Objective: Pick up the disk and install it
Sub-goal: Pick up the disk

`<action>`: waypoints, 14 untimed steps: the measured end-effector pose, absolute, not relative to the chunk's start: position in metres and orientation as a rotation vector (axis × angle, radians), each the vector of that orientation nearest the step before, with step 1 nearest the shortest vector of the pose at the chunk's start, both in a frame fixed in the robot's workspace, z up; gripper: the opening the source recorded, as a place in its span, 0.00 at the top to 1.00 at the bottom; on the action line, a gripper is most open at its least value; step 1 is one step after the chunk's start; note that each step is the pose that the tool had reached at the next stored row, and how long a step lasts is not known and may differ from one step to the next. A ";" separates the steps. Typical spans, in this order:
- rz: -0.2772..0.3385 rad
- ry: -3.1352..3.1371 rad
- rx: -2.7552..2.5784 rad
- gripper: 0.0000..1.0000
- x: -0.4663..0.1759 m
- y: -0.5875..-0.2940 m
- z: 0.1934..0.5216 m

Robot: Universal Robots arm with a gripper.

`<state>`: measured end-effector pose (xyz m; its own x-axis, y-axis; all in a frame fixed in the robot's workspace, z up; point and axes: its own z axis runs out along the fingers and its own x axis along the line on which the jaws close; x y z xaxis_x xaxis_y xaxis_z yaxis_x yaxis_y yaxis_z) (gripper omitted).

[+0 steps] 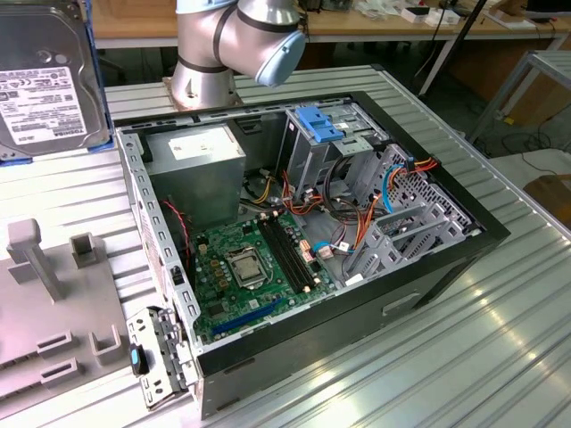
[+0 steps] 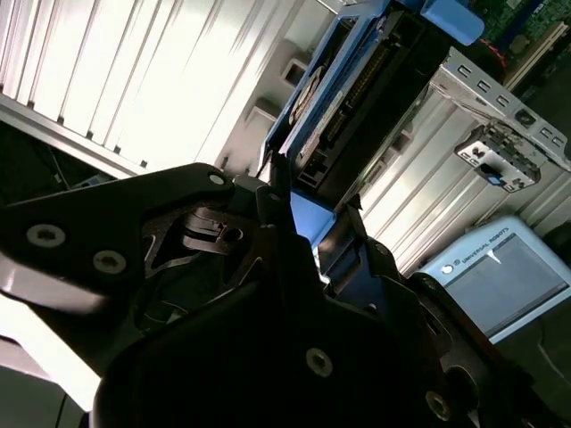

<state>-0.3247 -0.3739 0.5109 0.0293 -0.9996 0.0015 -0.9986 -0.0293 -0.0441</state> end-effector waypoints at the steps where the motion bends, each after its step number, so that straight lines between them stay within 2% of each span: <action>1: -0.049 2.167 -2.232 0.63 -0.318 -0.374 0.511; 14: -0.050 2.167 -2.232 0.63 -0.253 -0.374 0.511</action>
<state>-0.2535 -0.3740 0.5109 0.0293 -0.9996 0.0015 -0.9986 -0.0293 -0.0442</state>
